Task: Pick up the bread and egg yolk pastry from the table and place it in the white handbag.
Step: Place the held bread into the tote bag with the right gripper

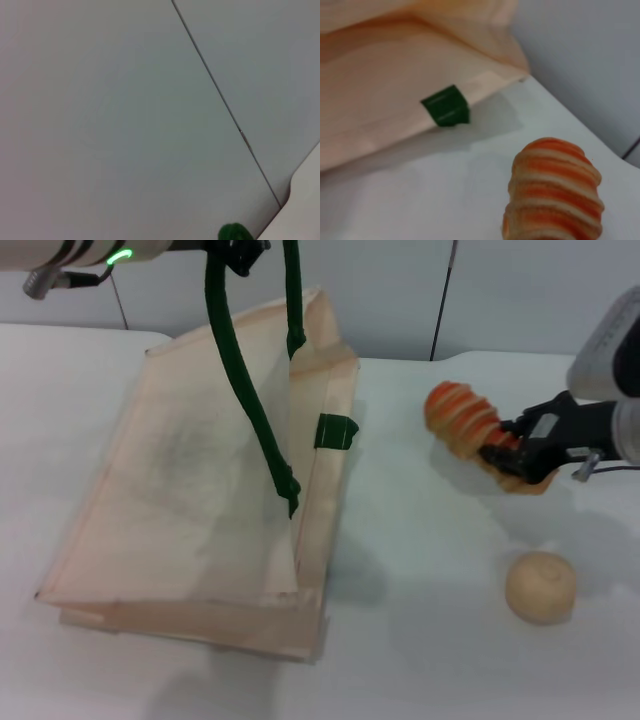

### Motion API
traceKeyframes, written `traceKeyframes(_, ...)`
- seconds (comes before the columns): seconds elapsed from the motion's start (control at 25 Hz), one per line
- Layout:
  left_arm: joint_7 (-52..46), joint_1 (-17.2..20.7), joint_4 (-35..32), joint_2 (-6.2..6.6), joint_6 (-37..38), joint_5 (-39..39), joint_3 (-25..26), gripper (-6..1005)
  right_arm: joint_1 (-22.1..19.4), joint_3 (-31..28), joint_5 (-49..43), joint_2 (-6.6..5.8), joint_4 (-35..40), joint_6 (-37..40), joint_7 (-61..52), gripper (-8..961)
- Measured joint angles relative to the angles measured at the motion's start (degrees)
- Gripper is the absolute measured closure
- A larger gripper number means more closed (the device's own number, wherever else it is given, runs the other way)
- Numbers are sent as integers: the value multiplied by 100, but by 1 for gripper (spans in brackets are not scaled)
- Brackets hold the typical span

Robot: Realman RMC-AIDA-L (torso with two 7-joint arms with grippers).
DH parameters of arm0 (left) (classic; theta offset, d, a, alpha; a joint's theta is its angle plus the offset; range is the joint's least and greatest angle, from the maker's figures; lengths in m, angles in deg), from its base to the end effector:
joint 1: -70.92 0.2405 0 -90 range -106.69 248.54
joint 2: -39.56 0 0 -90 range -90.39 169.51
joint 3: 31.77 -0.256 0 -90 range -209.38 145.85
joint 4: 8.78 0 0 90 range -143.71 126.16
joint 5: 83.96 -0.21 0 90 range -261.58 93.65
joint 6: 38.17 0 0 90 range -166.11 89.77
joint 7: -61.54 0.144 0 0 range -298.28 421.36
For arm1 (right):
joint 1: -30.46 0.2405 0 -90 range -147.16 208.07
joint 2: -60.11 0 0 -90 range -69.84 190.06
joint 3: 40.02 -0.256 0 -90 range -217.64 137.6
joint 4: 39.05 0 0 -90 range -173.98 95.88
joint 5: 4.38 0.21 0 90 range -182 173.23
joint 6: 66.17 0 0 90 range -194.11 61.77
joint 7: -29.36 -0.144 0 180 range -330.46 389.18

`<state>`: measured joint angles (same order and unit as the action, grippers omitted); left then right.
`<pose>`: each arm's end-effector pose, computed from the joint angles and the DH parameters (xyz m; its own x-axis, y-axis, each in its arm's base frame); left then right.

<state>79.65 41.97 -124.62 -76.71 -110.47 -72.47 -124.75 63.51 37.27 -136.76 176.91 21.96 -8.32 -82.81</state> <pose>-0.0546 0.3561 0.0847 0.9773 0.2031 0.0599 0.1552 -0.4946 -0.8552 0.2106 0.4061 -0.0070 0.9566 -0.2899 0.0281 -0.2321 -0.8170 -0.5279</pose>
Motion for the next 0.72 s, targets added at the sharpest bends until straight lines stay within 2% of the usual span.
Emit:
traceKeyframes(0.44,0,-74,-15,0,-39,2,-1,877,-128,1239,331,-11,702,70,-535,651)
traceKeyframes(0.72,-25,-136,-11,0,-46,103,-17,877,131,1742,643,-18,539,-292,-529,653)
